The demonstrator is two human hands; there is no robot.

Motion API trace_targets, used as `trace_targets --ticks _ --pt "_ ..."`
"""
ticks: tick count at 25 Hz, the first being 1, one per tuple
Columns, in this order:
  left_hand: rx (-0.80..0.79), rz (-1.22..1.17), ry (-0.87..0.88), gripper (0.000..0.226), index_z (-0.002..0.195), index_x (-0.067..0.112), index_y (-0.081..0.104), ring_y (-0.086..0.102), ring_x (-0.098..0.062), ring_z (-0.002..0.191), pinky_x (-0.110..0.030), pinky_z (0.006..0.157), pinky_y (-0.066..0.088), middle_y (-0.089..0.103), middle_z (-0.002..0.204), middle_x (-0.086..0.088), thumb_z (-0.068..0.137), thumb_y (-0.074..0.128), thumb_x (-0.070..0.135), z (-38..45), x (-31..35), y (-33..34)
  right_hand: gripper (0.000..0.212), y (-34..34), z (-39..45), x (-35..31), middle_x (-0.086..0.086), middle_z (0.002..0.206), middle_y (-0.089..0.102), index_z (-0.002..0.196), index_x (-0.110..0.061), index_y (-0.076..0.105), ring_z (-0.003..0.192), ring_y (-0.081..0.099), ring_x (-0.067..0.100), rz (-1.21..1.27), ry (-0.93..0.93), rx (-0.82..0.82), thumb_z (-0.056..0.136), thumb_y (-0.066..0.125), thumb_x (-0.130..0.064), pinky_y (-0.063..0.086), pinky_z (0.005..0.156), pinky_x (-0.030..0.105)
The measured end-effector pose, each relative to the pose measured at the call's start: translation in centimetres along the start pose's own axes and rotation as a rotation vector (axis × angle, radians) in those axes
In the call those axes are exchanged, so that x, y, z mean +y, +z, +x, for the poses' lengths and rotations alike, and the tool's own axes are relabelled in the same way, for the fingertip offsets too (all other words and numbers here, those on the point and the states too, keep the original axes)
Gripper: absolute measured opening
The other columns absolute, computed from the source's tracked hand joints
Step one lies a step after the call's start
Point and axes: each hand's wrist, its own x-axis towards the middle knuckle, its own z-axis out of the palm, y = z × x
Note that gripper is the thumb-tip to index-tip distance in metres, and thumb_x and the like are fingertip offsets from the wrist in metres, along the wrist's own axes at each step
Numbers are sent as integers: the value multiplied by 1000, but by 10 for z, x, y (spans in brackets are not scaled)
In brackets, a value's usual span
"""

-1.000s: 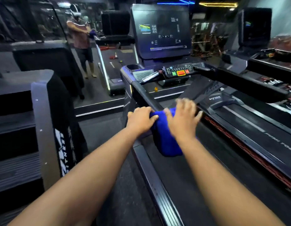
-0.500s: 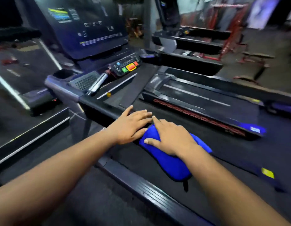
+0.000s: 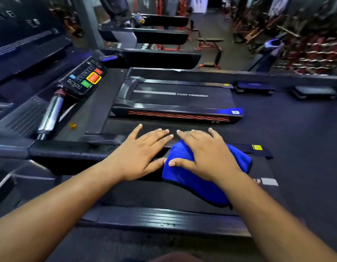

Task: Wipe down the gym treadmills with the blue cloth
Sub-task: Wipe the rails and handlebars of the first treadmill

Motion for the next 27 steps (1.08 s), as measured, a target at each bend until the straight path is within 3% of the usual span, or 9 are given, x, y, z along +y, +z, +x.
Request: trace_targets --ticks 5,11,14,16,19,21,23,25,27 --pt "-97 -72 156 75 158 27 8 6 -9 153 -58 121 6 6 167 6 93 6 62 10 -15 0 87 11 -9 -17 -8 131 63 124 -31 64 133 49 16 -29 283 214 79 19 -90 19 118 58" --pt "-136 -32 390 77 158 25 -6 -4 -10 153 -60 120 -2 -7 167 6 93 10 63 -10 -49 -7 76 50 -12 -112 -5 161 30 145 -32 47 151 17 22 84 898 469 87 24 -75 -2 117 64" --pt "-165 -6 425 86 157 24 -11 -8 -10 153 -60 120 -4 -13 166 7 84 0 68 -39 -82 -6 83 72 -7 -155 -5 163 24 151 -28 36 152 13 22 49 829 426 84 30 -77 -4 117 62" --pt "-174 15 486 88 156 25 -13 -9 -10 152 -60 120 -6 -15 165 8 82 -2 70 -49 -105 -9 80 59 -18 -126 -3 159 33 147 -30 43 149 24 22 -63 743 346 83 31 -76 0 116 67" --pt "-143 -37 527 84 156 27 -17 -13 -9 152 -55 122 -5 -21 163 9 88 9 70 -52 -114 -9 68 38 -13 -94 -5 154 42 133 -32 59 149 24 20 58 1022 452 85 29 -70 3 115 70" --pt "-104 -83 520 88 154 25 -22 -16 -8 151 -51 123 -5 -26 162 9 90 18 70 -53 -112 -6 58 53 18 -134 -9 151 44 126 -32 63 149 21 20 165 1134 571 86 35 -64 -2 116 68" --pt "-84 -132 521 91 153 25 -26 -20 -7 150 -47 123 -6 -30 161 8 90 21 72 -53 -113 -4 56 71 34 -175 -11 148 48 126 -33 63 146 26 20 133 916 548 85 39 -63 -8 114 65" --pt "-105 -137 539 92 151 26 -28 -23 -6 149 -45 123 -6 -32 160 8 89 19 74 -50 -114 -3 61 68 17 -151 -7 142 55 125 -33 65 143 35 21 30 723 461 82 39 -66 -6 116 65" --pt "-124 -124 555 92 151 28 -28 -25 -7 148 -46 124 -4 -32 159 10 88 17 77 -49 -115 -3 63 50 6 -108 -5 138 59 120 -33 69 142 37 22 -39 800 467 81 34 -68 -1 116 67"
